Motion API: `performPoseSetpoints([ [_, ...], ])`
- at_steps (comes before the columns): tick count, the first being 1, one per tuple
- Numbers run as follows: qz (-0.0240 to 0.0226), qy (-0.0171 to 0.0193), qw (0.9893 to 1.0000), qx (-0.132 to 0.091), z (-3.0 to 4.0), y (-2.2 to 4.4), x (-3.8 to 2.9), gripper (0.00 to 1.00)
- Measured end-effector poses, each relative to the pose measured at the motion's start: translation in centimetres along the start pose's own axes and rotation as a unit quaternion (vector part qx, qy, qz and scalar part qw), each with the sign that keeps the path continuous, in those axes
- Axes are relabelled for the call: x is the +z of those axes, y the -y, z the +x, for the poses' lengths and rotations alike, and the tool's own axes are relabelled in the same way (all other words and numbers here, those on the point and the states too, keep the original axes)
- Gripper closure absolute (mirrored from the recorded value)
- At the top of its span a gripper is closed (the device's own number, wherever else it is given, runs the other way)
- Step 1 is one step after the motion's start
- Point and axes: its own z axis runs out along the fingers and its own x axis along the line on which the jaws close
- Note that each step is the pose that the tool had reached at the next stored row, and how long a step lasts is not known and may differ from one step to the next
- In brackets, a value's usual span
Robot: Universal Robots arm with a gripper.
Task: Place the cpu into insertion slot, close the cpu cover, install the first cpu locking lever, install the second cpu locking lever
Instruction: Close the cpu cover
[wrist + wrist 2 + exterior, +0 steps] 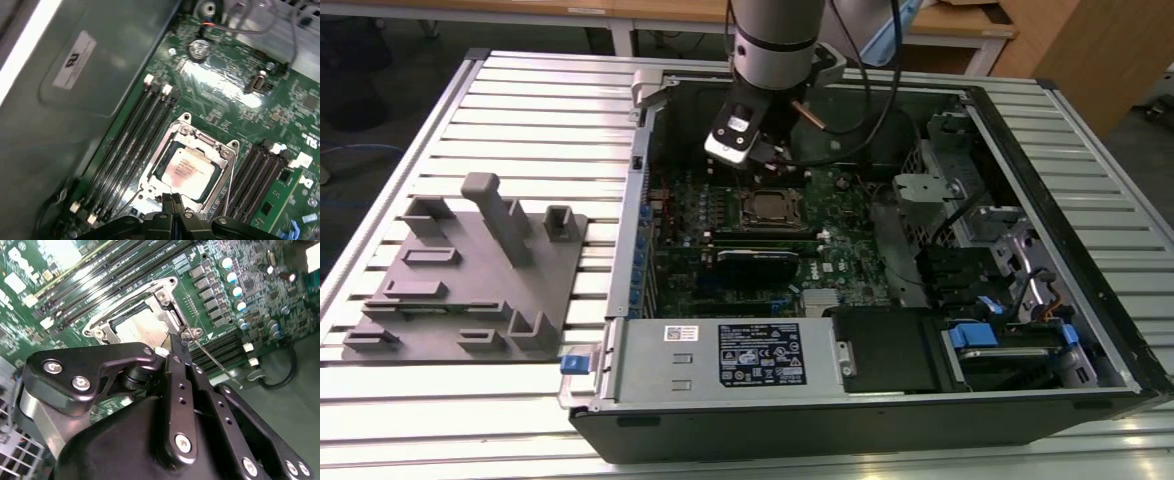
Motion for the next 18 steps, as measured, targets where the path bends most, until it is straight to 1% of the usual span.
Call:
performPoseSetpoints([
  [2, 0.0011, -0.0008, 0.9998, -0.018, 0.0, 0.0, 0.02, 0.9],
  [4, 0.0022, -0.0015, 0.9994, -0.036, 0.0, 0.0, 0.05, 0.9],
  [7, 0.0041, -0.0018, 0.9983, -0.058, -0.01, 0.0, 0.09, 0.9],
  [9, 0.0051, -0.0023, 0.9974, -0.073, -0.01, 0.0, 0.11, 0.9],
  [12, 0.0066, -0.003, 0.9956, -0.094, -0.01, 0.01, 0.14, 0.9],
  [14, 0.0074, -0.0036, 0.9942, -0.107, -0.01, 0.01, 0.15, 0.9],
  [18, 0.0092, -0.0048, 0.9908, -0.135, -0.01, 0.01, 0.16, 0.9],
])
